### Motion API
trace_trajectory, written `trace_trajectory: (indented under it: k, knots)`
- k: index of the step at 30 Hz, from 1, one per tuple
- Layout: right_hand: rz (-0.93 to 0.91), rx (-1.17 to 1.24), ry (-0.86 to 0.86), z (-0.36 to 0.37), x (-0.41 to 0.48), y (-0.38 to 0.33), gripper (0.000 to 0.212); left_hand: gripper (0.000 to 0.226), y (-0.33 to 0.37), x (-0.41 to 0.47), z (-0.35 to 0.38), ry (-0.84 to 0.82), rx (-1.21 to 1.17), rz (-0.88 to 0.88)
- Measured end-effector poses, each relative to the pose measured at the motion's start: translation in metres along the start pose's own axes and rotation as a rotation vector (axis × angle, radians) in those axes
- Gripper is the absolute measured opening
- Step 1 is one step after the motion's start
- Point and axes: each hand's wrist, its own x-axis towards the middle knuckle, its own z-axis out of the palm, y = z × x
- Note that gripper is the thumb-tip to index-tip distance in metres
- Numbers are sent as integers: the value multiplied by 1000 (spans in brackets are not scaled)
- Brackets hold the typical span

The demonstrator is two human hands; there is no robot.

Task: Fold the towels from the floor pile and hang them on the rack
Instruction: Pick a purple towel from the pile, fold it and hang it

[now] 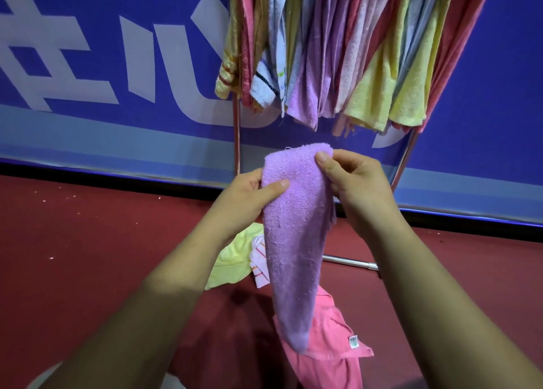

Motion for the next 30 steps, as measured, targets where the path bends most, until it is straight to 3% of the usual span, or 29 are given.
trace_trajectory:
  k: [4, 7, 15, 19, 23, 26, 30]
  knots:
    - [188, 293, 5, 1, 2, 3, 13, 24, 0, 2, 6, 13, -143, 9]
    - [267, 439, -72, -1, 2, 2, 10, 25, 0, 3, 5, 61, -211, 6]
    - [344, 406, -346, -3, -3, 15, 9, 26, 8, 5, -1, 130, -365, -9]
    - [318, 383, -355, 1, -3, 18, 29, 29, 10, 5, -7, 130, -393, -25]
    - [264, 390, -304, 4, -6, 16, 17, 37, 6, 7, -10, 180, -364, -83]
    - [231, 411, -215, 6, -3, 14, 14, 59, 5, 7, -9, 77, -367, -132]
    - [232, 498, -101, 6, -1, 8, 23, 52, -7, 2, -7, -168, -224, -180]
